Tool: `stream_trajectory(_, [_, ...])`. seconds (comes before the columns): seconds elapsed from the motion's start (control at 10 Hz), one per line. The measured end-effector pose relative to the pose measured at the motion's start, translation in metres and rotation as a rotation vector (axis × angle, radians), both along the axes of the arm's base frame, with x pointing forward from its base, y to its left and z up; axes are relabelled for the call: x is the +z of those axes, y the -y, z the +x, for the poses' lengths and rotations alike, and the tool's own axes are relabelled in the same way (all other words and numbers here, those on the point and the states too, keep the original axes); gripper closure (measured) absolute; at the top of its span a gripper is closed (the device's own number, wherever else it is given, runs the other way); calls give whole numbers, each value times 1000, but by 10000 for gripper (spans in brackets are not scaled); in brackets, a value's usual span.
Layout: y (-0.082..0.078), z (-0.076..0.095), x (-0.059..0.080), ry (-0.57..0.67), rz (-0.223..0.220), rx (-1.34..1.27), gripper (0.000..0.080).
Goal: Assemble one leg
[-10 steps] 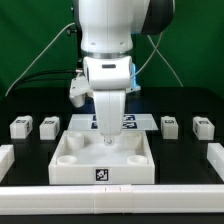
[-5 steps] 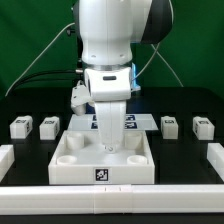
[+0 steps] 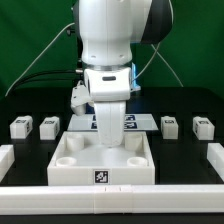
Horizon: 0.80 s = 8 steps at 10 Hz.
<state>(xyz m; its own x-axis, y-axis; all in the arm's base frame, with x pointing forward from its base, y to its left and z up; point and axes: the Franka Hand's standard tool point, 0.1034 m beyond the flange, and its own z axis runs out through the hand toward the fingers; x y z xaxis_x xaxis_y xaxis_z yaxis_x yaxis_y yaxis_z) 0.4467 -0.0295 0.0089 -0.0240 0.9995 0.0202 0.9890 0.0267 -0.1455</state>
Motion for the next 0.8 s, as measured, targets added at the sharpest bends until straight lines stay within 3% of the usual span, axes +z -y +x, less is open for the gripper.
stream_trajectory(0.6, [1, 3, 1, 12, -1, -3, 723])
stream_trajectory(0.8, [-9, 7, 2, 16, -1, -24, 723])
